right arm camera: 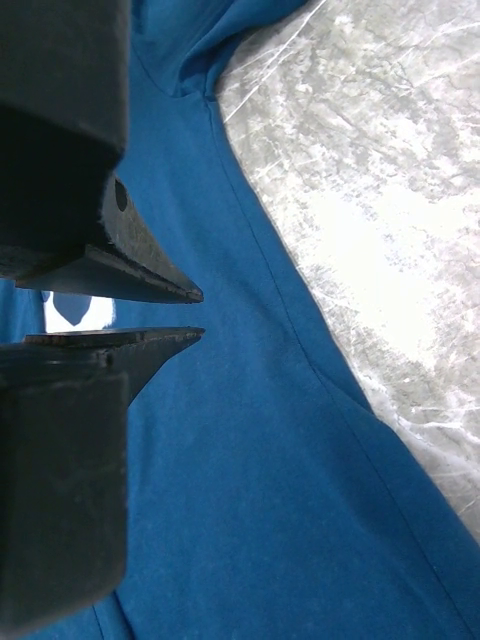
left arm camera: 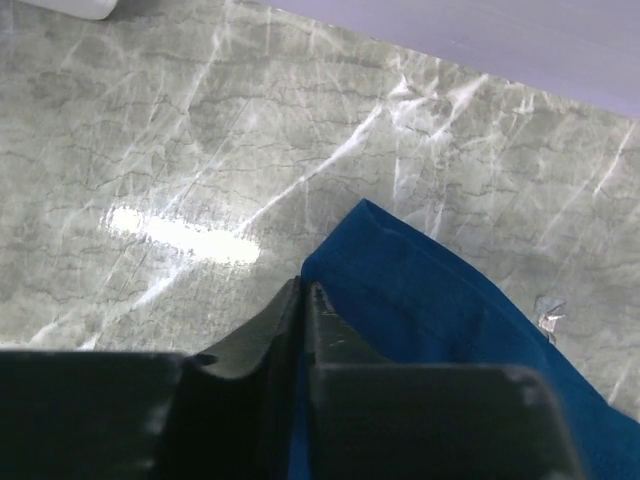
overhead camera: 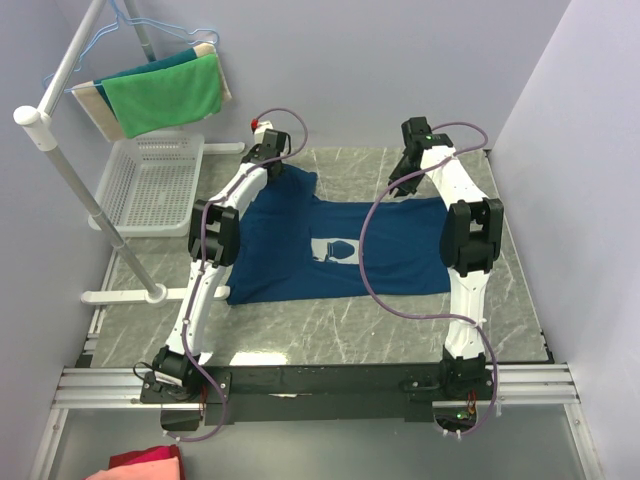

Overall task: Fold and stack the t-shirts
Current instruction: Fold the tshirt

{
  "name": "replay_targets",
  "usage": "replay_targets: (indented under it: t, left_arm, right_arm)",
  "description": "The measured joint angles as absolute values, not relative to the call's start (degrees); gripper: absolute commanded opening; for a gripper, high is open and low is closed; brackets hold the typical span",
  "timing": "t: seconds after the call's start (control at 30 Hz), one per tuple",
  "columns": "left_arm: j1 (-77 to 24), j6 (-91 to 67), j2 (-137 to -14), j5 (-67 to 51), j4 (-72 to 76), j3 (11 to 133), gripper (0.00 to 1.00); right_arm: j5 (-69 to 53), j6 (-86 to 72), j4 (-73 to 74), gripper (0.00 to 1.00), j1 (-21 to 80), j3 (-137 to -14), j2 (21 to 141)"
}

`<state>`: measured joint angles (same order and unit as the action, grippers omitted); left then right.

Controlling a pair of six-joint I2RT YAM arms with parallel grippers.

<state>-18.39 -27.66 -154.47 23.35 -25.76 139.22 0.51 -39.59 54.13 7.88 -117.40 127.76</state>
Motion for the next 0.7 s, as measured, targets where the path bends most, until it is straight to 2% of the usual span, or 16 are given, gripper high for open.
replay_targets:
  t: [0.03, 0.23, 0.47, 0.7]
  left_arm:
    - [-18.37, -27.59, -154.47, 23.14, -25.74, 139.22, 0.01]
    - [-18.37, -27.05, -154.45, 22.63, -25.50, 139.09, 0.01]
    - [-18.35, -26.13, -153.38, 22.41, -25.52, 137.80, 0.01]
    - [-18.35, -25.71, -147.81, 21.85, -26.26, 132.92, 0.01]
  right_arm:
    - [0.51, -39.59, 54.13, 0.22, 7.86, -117.38, 127.76]
    - [0.84, -40.05, 54.08, 0.23, 7.84, -116.29, 127.76]
    - [3.44, -40.69, 55.44, 0.33, 6.61, -116.14, 127.76]
    - [6.70, -40.86, 56.69, 0.34, 1.56, -116.73, 127.76]
